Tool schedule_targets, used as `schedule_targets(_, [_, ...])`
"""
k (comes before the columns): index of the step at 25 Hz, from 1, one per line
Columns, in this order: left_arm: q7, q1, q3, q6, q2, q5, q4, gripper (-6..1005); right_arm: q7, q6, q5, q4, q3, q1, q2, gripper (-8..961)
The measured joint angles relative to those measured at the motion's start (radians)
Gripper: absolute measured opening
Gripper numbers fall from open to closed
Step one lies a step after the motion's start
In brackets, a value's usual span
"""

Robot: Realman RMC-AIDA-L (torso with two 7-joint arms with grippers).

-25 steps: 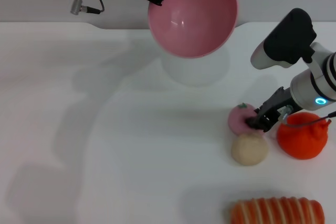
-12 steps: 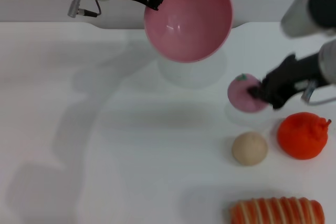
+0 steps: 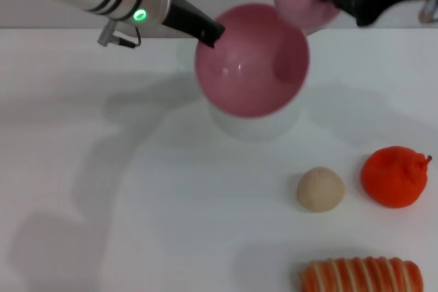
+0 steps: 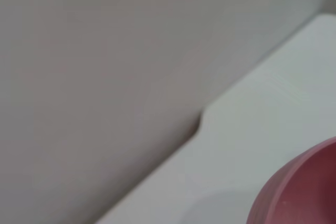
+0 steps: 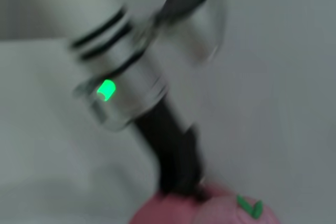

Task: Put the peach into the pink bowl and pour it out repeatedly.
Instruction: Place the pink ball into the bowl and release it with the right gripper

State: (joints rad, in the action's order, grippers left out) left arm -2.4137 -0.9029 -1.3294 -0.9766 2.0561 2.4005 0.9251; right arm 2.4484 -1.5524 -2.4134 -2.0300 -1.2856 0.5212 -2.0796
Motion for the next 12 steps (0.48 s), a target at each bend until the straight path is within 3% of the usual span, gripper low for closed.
schedule_targets(3, [-0.021, 0.0, -0.04, -0.027, 0.001, 0.003, 0.006, 42, -0.005, 0.08, -0.011, 0.052, -0.017, 0.003, 0.001, 39])
schedule_targets(12, [-0.046, -0.014, -0.048, -0.107, 0.001, 0.041, 0.012, 42, -0.058, 0.211, -0.015, 0.259, -0.139, 0.026, 0.003, 40])
